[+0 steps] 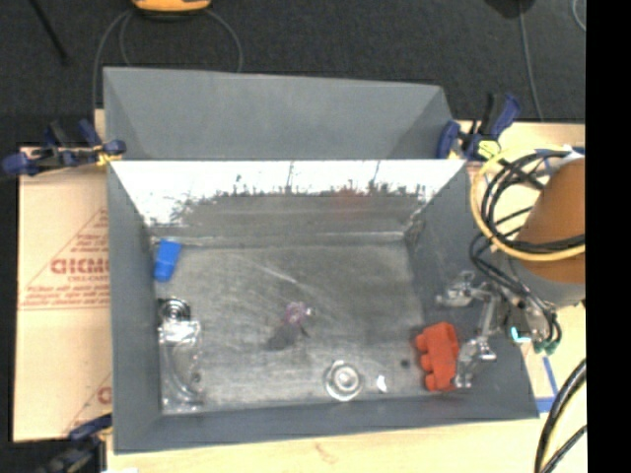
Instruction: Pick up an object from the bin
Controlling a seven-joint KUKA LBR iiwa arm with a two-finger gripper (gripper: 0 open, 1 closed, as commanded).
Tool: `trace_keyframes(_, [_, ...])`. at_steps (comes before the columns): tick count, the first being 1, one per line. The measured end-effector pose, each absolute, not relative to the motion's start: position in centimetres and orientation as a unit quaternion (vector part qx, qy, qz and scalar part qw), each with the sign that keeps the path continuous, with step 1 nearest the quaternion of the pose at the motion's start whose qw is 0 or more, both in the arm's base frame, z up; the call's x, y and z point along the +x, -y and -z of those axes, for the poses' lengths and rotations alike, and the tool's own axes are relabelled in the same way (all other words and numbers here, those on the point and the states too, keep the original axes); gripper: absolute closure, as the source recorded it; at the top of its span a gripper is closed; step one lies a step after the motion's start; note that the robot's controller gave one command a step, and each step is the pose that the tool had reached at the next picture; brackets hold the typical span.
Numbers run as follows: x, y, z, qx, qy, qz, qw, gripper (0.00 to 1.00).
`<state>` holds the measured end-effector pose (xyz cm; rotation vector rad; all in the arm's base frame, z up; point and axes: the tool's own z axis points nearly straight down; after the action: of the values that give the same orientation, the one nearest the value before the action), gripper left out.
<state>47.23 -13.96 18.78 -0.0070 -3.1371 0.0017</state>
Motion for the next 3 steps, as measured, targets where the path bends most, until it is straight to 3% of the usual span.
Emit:
trace_keyframes(1, [49.0,14.9,-7.4,0.14,0.99,0.007,-0.007,0.0])
trace_keyframes(2, [51.3,15.7,-14.0,0.136,0.991,-0.002,-0.006,0.0])
trace_keyframes(3, [51.2,16.3,-8.1,0.153,0.988,0.001,0.0,0.0])
